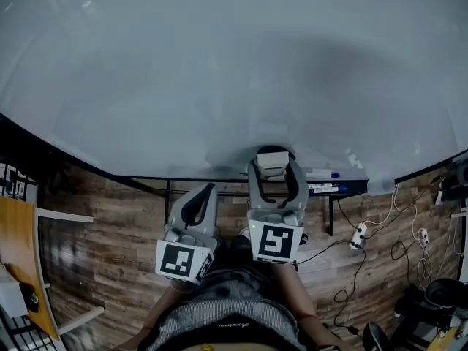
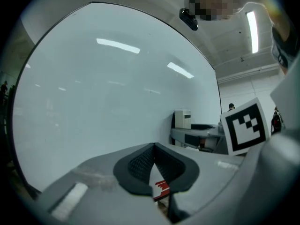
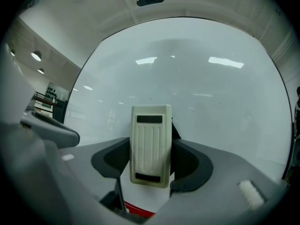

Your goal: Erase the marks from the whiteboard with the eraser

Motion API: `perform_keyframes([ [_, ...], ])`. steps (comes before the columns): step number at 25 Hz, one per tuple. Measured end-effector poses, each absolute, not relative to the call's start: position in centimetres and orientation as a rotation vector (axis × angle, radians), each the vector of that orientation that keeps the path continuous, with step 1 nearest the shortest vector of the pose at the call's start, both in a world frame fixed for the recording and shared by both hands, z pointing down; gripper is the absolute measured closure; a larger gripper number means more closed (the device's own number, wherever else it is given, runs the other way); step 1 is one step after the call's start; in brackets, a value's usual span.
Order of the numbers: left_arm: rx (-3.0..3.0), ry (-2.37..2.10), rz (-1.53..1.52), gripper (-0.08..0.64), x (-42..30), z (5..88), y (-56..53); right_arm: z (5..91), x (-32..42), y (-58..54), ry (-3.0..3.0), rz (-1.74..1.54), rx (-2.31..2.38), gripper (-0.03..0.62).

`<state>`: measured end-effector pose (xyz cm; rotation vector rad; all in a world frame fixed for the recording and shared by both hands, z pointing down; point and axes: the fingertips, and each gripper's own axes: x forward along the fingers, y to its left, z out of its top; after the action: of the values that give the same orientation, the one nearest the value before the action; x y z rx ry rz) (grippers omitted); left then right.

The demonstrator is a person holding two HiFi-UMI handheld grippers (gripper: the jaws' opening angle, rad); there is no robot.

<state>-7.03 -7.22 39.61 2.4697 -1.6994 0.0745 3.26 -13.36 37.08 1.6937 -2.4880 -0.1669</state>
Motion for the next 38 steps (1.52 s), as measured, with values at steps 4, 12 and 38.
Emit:
perform_keyframes([
  [4,2.478,-1.721,0.089,0.556,-7.7,39.4,-7.3,37.1,3.0,-13.4,-2.484,-0.161,1.701,0.327],
  [12,2.509,-1.649,0.069,0.557,-10.8,39.0,-7.5,36.9,-0.3,-12.7,-2.454,-0.117,1.763,0.328],
  [38,2.667,-1.402,0.060,0.557,-24.0,39.8,-7.6,36.2,-9.2,-12.2,-2.370,-0.085,1.933,0.333],
])
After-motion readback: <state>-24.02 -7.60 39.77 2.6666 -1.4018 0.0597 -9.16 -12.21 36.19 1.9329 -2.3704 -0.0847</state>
